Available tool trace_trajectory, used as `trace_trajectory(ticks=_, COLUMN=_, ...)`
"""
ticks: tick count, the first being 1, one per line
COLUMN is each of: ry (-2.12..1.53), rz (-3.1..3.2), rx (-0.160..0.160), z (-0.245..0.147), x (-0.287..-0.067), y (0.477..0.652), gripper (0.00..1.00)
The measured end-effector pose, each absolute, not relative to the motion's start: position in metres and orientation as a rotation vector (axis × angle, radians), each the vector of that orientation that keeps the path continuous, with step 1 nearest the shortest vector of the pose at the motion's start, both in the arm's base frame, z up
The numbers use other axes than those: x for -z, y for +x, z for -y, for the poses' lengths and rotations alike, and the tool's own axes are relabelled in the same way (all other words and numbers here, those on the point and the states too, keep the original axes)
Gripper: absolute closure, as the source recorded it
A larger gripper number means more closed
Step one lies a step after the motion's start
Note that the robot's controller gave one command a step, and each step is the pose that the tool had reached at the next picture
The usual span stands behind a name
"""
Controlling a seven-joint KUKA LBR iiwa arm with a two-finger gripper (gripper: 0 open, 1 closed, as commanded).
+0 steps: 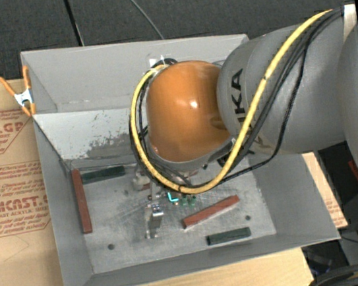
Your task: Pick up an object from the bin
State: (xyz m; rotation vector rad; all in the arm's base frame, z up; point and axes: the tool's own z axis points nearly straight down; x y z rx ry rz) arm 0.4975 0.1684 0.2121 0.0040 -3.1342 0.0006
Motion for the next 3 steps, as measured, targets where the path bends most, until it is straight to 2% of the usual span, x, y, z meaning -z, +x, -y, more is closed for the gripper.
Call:
trace_trajectory(ticks=1, ry=0.001, rz=3.142, rx=0.002, z=-0.167, x=-0.216, y=0.5, gripper=0.0)
trace_trajectory(ticks=2, ry=0.0, rz=3.142, rx=0.001, z=-0.096, x=-0.151, y=0.514, gripper=1.0)
trace_trajectory(ticks=3, ry=0.001, rz=3.142, rx=0.002, z=-0.097, x=-0.151, y=0.514, gripper=0.0)
